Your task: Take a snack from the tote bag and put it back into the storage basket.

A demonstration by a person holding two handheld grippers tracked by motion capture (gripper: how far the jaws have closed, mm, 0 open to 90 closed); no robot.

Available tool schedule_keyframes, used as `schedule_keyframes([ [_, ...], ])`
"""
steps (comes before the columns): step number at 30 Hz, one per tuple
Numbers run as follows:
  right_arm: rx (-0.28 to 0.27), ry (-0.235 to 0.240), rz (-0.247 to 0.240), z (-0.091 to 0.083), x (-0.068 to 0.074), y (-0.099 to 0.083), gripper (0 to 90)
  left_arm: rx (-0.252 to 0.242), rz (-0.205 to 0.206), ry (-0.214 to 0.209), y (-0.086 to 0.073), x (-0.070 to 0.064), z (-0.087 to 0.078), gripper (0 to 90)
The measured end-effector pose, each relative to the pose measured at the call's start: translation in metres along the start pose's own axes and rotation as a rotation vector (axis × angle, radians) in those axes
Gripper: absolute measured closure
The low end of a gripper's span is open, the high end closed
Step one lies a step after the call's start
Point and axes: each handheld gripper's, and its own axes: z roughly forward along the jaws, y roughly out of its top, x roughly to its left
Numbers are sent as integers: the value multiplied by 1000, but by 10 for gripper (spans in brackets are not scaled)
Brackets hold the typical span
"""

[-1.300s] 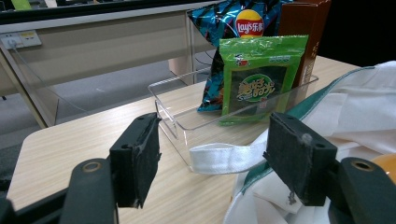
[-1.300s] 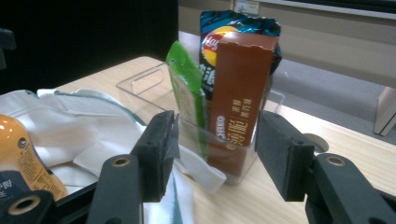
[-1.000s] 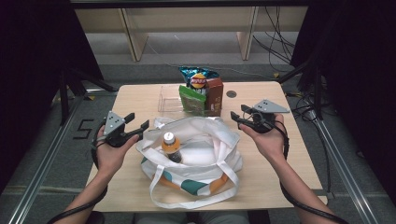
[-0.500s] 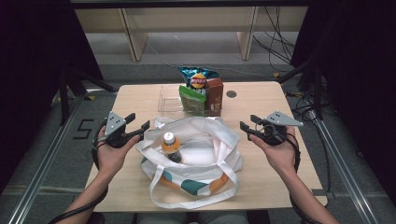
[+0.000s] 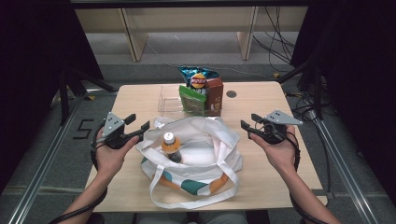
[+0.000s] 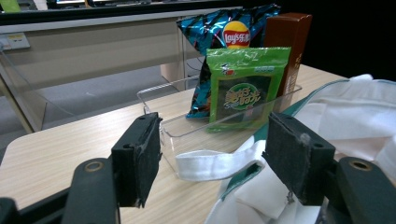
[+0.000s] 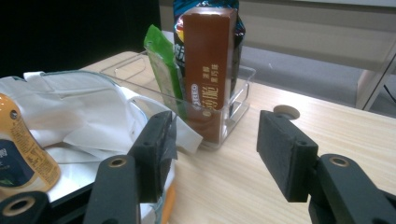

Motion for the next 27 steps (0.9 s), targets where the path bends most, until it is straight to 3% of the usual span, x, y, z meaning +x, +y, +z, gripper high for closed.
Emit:
schedule_keyframes([
  [9, -8, -27, -20, -2, -5, 1, 464, -19, 1, -32, 3, -10, -6, 361],
  [12, -1, -17, 6, -3, -3, 2, 464, -25, -14, -48, 3, -14, -7, 364],
  [20, -8, -13, 4, -5, -4, 4, 462, -52, -18, -102, 8, -28, -9, 373],
  [27, 0, -12, 2, -3, -5, 2, 462, -64, 4, -144, 11, -39, -11, 381],
])
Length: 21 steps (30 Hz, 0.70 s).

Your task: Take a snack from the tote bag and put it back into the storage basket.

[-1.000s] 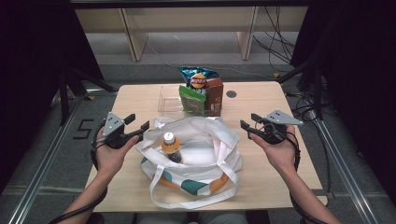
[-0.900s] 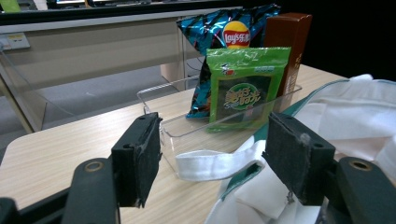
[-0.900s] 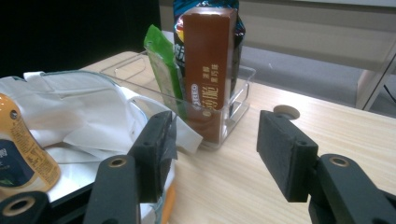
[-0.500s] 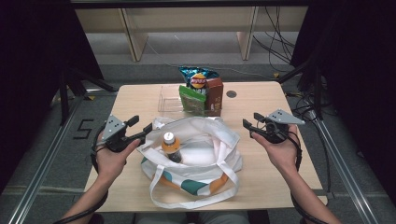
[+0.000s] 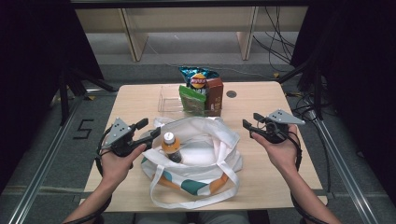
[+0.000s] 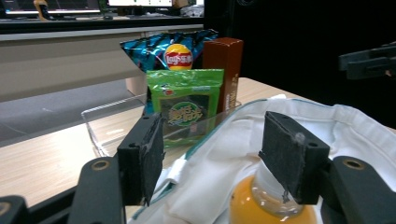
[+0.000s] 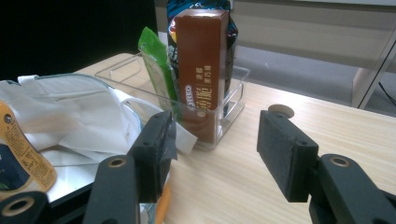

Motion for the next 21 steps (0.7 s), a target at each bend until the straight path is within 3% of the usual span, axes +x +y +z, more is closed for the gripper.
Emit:
schedule_keyframes([
  [6, 0, 8, 10, 0, 2, 1, 461, -22, 10, -26, 2, -5, 1, 383],
  [8, -8, 14, 9, 1, 1, 0, 461, -5, 5, -22, 2, -7, 1, 383],
  [16, -5, 10, 17, 1, 3, 0, 461, -12, 3, -54, 2, -13, 2, 390],
  [18, -5, 7, -10, 1, 1, 0, 460, -9, -4, -57, 2, -14, 2, 391],
  [21, 6, 5, -12, 1, 1, 0, 460, -7, -9, -63, 1, -16, 2, 396],
])
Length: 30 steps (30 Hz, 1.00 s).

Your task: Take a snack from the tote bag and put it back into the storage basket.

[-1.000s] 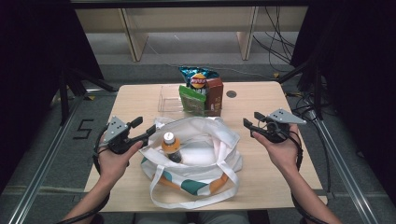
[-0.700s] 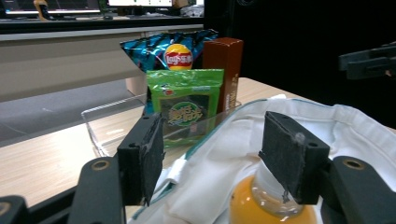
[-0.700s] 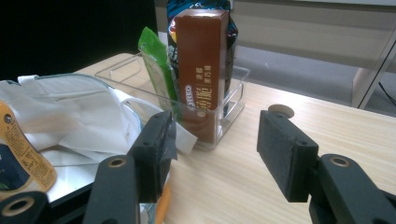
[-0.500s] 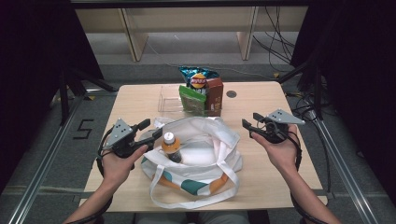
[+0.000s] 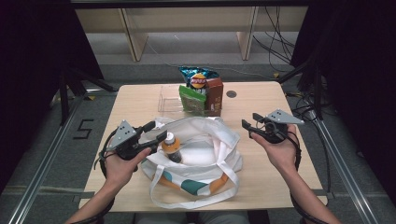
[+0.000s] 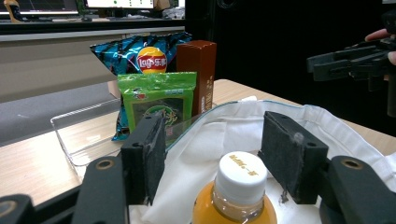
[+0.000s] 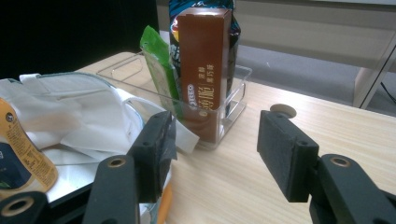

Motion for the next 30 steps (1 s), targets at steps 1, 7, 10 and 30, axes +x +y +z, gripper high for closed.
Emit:
schedule_keyframes([
  [1, 1, 1, 0, 0, 0, 0, 459, 1, 5, -2, 0, 0, 0, 397],
  [7, 1, -1, 15, 1, 2, -1, 459, 19, -8, -21, -3, -4, 4, 410],
  [10, 0, -1, 5, 1, 2, -1, 458, 24, -7, -36, -5, -7, 6, 422],
  [30, 29, 8, 20, 2, 1, -4, 455, 82, 3, -65, -23, -6, 19, 507],
])
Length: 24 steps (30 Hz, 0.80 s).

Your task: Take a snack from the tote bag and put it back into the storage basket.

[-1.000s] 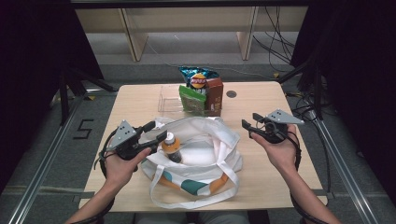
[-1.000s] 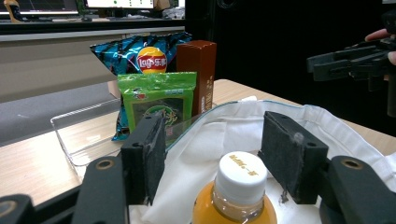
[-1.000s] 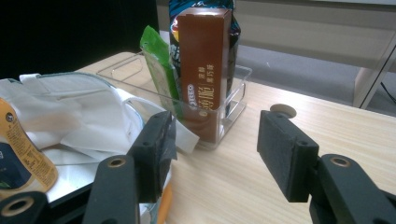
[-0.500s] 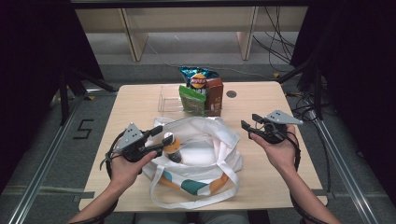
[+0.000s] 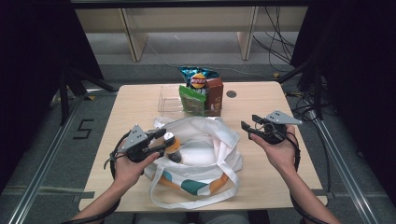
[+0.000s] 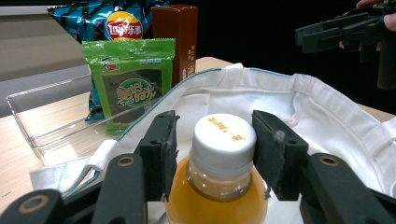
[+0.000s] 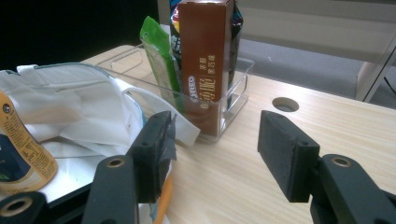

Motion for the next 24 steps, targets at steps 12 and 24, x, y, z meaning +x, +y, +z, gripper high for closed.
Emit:
schedule_keyframes([
  [12, -10, -10, -22, 1, -1, -1, 454, 14, 9, -8, -2, -3, 2, 571],
  [24, -12, -1, 3, 2, 0, -2, 453, 13, -18, -38, 1, 0, 1, 588],
])
